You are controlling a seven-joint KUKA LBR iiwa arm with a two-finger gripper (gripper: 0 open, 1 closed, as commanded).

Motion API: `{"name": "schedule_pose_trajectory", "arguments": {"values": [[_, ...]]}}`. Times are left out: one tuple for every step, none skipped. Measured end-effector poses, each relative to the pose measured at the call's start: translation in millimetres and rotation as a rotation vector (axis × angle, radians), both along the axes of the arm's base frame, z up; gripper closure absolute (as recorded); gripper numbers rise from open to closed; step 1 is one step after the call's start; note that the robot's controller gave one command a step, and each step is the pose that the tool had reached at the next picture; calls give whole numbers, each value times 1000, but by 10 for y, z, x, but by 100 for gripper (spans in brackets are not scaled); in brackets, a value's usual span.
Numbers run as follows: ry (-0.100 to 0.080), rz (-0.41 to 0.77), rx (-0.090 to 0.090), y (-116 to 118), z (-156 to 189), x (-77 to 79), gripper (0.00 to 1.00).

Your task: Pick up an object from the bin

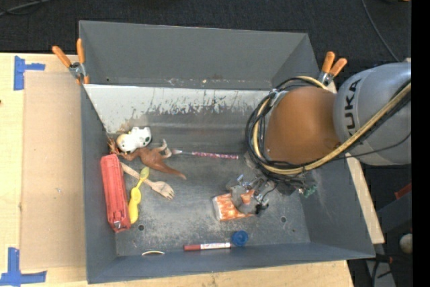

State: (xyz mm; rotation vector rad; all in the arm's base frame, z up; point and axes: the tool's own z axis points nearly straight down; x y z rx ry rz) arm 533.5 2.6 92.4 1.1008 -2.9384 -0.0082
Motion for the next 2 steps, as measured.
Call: {"name": "schedule_pose_trajectory", "arguments": {"values": [[0, 0, 0, 0, 0, 0, 100], [-1, -93, 1, -60, -105, -26, 100]]}}
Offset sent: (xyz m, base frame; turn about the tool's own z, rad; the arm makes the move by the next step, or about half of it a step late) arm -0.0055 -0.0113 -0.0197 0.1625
